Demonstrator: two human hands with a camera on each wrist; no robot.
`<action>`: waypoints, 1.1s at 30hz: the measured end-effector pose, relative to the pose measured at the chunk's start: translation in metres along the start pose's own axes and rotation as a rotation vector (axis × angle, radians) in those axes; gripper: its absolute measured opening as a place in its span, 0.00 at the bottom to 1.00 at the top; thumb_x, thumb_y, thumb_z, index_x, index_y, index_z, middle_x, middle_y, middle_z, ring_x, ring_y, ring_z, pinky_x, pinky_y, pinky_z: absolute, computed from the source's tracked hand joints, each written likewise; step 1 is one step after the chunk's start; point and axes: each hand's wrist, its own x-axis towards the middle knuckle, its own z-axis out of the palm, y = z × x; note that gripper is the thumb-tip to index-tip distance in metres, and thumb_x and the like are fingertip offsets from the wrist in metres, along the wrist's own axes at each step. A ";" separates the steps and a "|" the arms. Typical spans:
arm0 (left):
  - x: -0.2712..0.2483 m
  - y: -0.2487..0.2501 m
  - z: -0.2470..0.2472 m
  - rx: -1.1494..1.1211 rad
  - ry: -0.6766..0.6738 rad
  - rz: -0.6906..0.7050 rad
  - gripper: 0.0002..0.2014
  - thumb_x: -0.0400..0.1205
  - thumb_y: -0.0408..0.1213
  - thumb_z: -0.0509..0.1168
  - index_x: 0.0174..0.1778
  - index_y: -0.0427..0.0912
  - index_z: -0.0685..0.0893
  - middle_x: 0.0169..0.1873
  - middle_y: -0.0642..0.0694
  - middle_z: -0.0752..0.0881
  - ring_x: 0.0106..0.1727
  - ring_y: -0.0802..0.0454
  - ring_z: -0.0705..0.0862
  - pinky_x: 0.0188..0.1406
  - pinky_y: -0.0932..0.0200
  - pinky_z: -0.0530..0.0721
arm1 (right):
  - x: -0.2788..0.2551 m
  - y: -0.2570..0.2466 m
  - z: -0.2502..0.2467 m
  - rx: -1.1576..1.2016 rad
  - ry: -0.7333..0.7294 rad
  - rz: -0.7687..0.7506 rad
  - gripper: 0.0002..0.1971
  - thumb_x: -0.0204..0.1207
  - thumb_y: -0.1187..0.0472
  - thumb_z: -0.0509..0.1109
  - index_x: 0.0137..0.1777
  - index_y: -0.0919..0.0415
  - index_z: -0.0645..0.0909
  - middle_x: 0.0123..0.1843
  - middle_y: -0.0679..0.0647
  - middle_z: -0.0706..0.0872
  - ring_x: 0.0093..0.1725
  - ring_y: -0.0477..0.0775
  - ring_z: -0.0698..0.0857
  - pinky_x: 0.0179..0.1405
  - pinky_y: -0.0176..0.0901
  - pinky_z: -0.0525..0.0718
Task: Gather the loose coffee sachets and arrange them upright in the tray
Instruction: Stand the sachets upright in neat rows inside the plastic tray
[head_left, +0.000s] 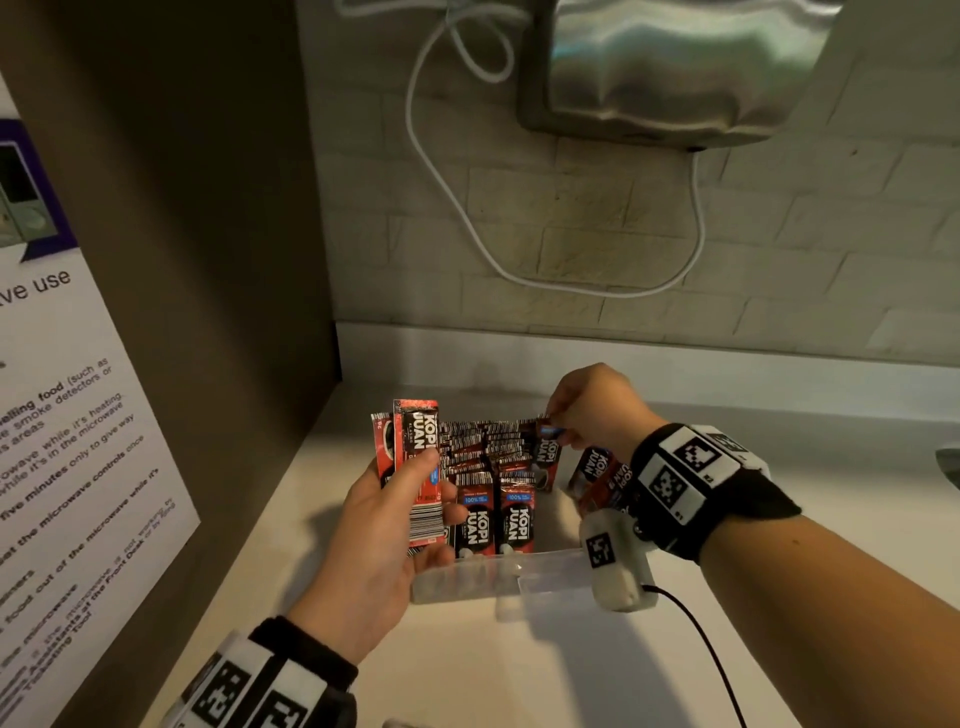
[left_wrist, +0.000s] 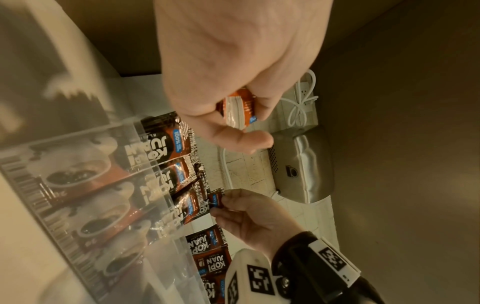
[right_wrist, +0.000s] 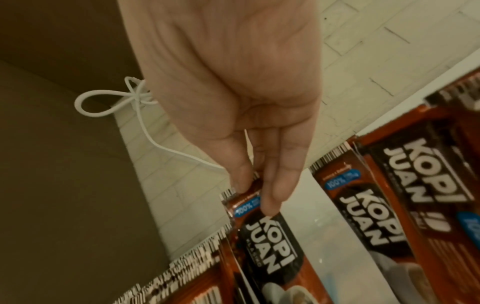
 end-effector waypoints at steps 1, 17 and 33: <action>0.000 0.000 -0.001 0.000 0.000 -0.005 0.10 0.82 0.42 0.65 0.56 0.45 0.83 0.33 0.47 0.86 0.30 0.55 0.85 0.21 0.61 0.78 | 0.001 0.001 0.002 0.004 -0.007 0.011 0.13 0.75 0.76 0.68 0.33 0.60 0.81 0.39 0.63 0.88 0.39 0.62 0.90 0.45 0.56 0.90; 0.001 -0.004 -0.001 0.011 -0.015 -0.031 0.09 0.82 0.42 0.66 0.56 0.45 0.84 0.34 0.45 0.87 0.31 0.53 0.85 0.19 0.61 0.79 | 0.008 0.006 0.014 0.036 0.002 0.041 0.13 0.75 0.75 0.68 0.32 0.59 0.80 0.29 0.55 0.84 0.27 0.51 0.85 0.33 0.41 0.88; 0.002 -0.006 -0.002 0.021 -0.017 -0.056 0.11 0.82 0.42 0.66 0.59 0.45 0.83 0.36 0.44 0.88 0.33 0.52 0.86 0.20 0.59 0.80 | 0.011 0.009 0.018 0.043 0.003 0.005 0.10 0.75 0.71 0.73 0.36 0.60 0.77 0.35 0.59 0.85 0.33 0.60 0.89 0.36 0.50 0.90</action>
